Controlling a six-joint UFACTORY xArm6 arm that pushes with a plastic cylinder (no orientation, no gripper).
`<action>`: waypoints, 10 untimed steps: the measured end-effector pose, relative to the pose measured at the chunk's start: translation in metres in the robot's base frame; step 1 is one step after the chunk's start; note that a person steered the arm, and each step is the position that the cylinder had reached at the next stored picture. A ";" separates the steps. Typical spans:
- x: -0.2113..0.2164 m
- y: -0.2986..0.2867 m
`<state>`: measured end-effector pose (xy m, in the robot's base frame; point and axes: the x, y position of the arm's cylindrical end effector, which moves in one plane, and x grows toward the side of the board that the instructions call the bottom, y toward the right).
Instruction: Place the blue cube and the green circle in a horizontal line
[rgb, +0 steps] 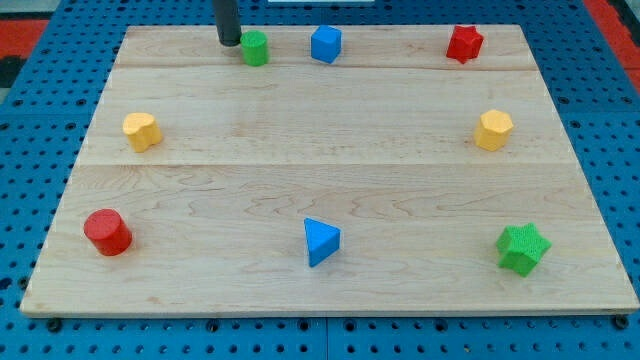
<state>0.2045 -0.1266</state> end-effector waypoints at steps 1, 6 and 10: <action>-0.010 0.000; -0.011 0.109; -0.003 0.135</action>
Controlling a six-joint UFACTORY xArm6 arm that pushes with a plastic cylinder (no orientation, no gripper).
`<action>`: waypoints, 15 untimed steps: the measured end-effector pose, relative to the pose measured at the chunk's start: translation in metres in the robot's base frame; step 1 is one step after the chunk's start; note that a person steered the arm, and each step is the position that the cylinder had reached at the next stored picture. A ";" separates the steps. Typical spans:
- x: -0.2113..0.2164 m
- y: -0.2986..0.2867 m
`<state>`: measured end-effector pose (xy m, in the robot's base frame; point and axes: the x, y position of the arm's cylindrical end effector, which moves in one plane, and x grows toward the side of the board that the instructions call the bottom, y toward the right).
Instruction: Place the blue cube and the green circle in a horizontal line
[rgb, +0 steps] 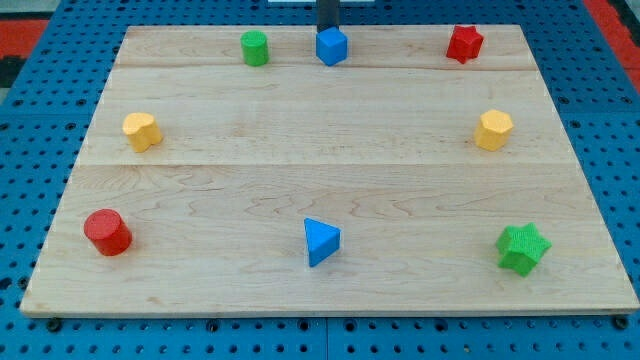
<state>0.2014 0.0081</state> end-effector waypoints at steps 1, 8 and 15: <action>0.012 -0.002; 0.015 -0.090; 0.041 -0.083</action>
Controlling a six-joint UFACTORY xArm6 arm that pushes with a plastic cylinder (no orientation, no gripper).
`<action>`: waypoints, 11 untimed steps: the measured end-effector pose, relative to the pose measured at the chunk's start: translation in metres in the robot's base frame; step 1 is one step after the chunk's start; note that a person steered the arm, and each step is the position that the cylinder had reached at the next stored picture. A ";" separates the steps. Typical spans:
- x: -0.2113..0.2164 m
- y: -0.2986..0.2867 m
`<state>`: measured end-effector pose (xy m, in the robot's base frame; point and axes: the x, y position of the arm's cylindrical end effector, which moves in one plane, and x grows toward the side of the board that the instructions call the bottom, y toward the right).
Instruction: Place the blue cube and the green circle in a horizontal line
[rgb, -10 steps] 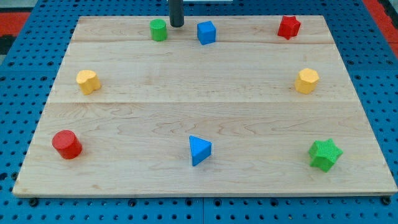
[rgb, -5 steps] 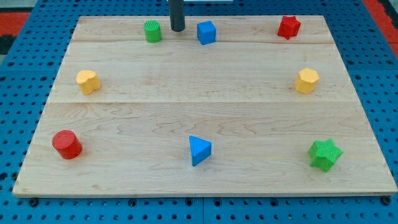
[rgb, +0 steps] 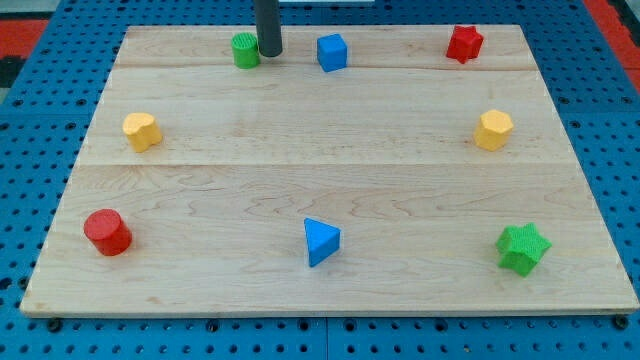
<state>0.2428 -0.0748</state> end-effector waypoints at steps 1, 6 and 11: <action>0.000 -0.012; -0.043 -0.013; -0.008 -0.152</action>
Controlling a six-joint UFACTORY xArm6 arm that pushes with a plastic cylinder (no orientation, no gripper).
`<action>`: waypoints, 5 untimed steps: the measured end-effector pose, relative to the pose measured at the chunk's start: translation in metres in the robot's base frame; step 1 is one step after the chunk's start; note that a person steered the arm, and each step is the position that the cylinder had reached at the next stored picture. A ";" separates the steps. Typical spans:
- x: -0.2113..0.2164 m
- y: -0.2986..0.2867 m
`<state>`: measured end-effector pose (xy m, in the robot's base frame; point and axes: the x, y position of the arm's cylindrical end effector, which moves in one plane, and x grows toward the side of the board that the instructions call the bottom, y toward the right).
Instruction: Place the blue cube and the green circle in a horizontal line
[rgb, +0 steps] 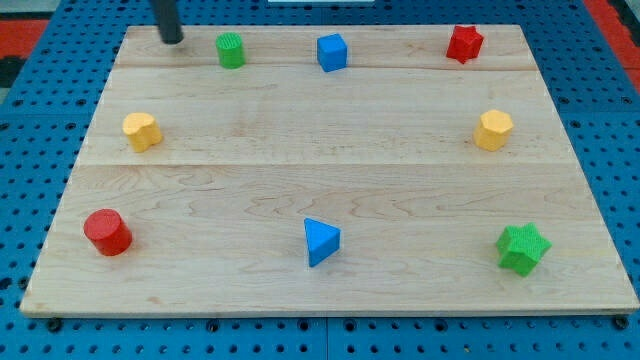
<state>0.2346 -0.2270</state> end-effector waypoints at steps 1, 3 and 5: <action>0.043 -0.032; 0.085 -0.042; 0.159 -0.053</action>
